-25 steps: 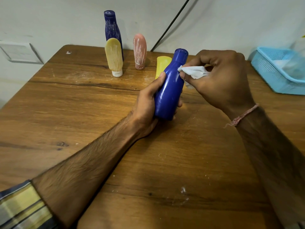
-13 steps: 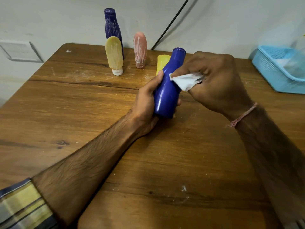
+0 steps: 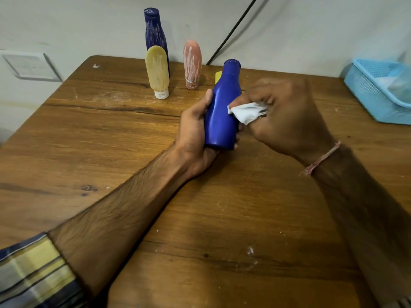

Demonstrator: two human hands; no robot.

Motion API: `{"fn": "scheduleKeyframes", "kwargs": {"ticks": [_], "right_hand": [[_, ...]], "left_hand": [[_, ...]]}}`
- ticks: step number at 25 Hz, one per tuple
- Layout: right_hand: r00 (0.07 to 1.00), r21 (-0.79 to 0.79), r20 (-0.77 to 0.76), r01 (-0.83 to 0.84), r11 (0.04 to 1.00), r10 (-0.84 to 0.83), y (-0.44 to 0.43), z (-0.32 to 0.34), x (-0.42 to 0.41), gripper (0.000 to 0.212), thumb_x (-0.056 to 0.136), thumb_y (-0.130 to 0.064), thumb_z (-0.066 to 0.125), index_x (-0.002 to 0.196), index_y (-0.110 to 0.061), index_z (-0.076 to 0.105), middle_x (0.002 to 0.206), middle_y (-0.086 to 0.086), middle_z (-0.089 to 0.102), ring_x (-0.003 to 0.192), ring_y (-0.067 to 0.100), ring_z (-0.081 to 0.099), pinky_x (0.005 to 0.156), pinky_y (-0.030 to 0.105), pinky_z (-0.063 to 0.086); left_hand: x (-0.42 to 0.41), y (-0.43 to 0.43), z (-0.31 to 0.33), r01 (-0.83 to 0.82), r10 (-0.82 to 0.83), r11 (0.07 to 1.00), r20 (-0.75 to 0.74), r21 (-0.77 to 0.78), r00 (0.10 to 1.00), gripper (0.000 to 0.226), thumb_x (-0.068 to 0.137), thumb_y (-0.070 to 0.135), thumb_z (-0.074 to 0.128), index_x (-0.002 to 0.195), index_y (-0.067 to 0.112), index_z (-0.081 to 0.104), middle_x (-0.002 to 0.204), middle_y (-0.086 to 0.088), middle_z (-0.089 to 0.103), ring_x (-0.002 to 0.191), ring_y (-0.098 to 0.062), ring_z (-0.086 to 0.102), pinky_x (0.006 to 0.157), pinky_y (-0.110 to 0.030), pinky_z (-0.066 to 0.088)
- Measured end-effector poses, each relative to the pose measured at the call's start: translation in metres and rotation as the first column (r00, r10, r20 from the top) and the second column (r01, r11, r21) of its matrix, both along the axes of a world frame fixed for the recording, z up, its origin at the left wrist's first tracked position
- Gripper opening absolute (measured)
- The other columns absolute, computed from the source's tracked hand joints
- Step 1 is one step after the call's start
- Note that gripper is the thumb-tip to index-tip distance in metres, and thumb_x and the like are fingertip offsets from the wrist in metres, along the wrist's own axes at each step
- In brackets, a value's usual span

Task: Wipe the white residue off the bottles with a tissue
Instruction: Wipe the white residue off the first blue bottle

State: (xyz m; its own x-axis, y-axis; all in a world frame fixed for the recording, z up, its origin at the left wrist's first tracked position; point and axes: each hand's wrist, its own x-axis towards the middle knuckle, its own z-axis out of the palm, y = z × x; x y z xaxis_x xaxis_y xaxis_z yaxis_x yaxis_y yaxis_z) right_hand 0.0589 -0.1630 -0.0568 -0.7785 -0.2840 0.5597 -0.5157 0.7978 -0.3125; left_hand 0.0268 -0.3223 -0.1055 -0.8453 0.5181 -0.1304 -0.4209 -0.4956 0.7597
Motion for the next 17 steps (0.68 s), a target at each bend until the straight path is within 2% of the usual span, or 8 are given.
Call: {"fn": "scheduleKeyframes", "kwargs": {"ticks": [2, 4, 6, 9, 10, 14, 15, 17], "right_hand": [[0.999, 0.031, -0.002, -0.044, 0.999, 0.044, -0.013, -0.008, 0.002, 0.024, 0.078, -0.013, 0.071, 0.1, -0.01, 0.079, 0.094, 0.007, 0.073, 0.082, 0.022, 0.068, 0.074, 0.042, 0.058], [0.976, 0.129, 0.139, -0.185, 0.974, 0.167, -0.016, -0.007, 0.0, 0.018, 0.073, -0.013, 0.078, 0.091, -0.014, 0.08, 0.086, 0.001, 0.073, 0.078, 0.018, 0.068, 0.074, 0.04, 0.058], [0.985, 0.25, 0.14, -0.135, 0.959, 0.102, -0.008, -0.003, -0.008, 0.017, 0.067, -0.014, 0.082, 0.081, -0.02, 0.077, 0.078, -0.003, 0.07, 0.074, 0.019, 0.066, 0.071, 0.045, 0.058], [0.994, 0.191, -0.063, 0.101, 0.976, -0.091, -0.008, -0.012, -0.009, 0.012, 0.074, -0.015, 0.074, 0.084, -0.02, 0.075, 0.083, 0.001, 0.069, 0.078, 0.022, 0.064, 0.071, 0.045, 0.055], [0.993, 0.174, -0.077, 0.106, 0.979, -0.093, -0.014, -0.015, -0.007, 0.013, 0.075, -0.012, 0.072, 0.087, -0.017, 0.075, 0.086, 0.003, 0.069, 0.08, 0.022, 0.064, 0.071, 0.042, 0.055], [0.962, 0.187, 0.218, -0.207, 0.96, 0.165, -0.015, 0.001, 0.001, 0.018, 0.069, -0.007, 0.078, 0.085, -0.014, 0.08, 0.082, 0.0, 0.073, 0.076, 0.018, 0.068, 0.071, 0.039, 0.058], [0.953, 0.108, 0.259, -0.193, 0.975, 0.159, -0.007, 0.009, 0.002, 0.02, 0.07, -0.008, 0.077, 0.088, -0.014, 0.081, 0.084, -0.002, 0.073, 0.077, 0.013, 0.069, 0.072, 0.034, 0.057], [0.978, -0.066, 0.194, -0.061, 0.996, 0.073, 0.01, 0.023, 0.003, 0.021, 0.076, -0.014, 0.075, 0.095, -0.019, 0.081, 0.09, -0.004, 0.073, 0.082, 0.007, 0.068, 0.074, 0.029, 0.057]], "left_hand": [[-0.001, -0.001, 0.001, 0.005, -0.01, 0.996, 0.057, 0.087, 0.998, 0.05, 0.106, 0.046, 0.041, 0.127, 0.004, 0.06, 0.098, -0.017, 0.066, 0.081, -0.028, 0.065, 0.07, -0.041, 0.054], [-0.001, -0.003, 0.001, 0.008, -0.023, 0.987, 0.092, 0.16, 0.995, 0.051, 0.106, 0.042, 0.043, 0.132, 0.0, 0.056, 0.107, -0.018, 0.067, 0.097, -0.029, 0.066, 0.088, -0.043, 0.056], [-0.002, -0.002, 0.0, 0.005, -0.017, 0.988, 0.079, 0.155, 0.997, 0.051, 0.107, 0.042, 0.042, 0.134, 0.001, 0.056, 0.115, -0.018, 0.064, 0.105, -0.031, 0.062, 0.1, -0.048, 0.05], [-0.003, -0.001, -0.001, -0.009, 0.003, 0.993, 0.054, 0.117, 0.999, 0.05, 0.106, 0.045, 0.041, 0.131, 0.005, 0.058, 0.107, -0.016, 0.066, 0.093, -0.03, 0.063, 0.083, -0.044, 0.05], [-0.003, -0.002, -0.001, -0.007, -0.004, 0.989, 0.068, 0.148, 0.998, 0.05, 0.106, 0.045, 0.042, 0.131, 0.004, 0.058, 0.105, -0.017, 0.067, 0.093, -0.029, 0.064, 0.083, -0.045, 0.051], [-0.004, -0.003, -0.001, 0.004, -0.022, 0.977, 0.083, 0.213, 0.996, 0.05, 0.106, 0.043, 0.044, 0.128, 0.001, 0.059, 0.119, -0.02, 0.062, 0.114, -0.034, 0.058, 0.112, -0.048, 0.042], [-0.004, -0.004, 0.0, 0.001, -0.016, 0.982, 0.075, 0.188, 0.997, 0.05, 0.106, 0.044, 0.043, 0.123, 0.001, 0.061, 0.12, -0.019, 0.062, 0.112, -0.034, 0.057, 0.109, -0.047, 0.043], [-0.006, -0.007, 0.003, 0.035, -0.046, 0.99, 0.077, 0.138, 0.996, 0.054, 0.106, 0.049, 0.038, 0.115, 0.002, 0.065, 0.105, -0.015, 0.067, 0.088, -0.03, 0.063, 0.082, -0.037, 0.054]]}}
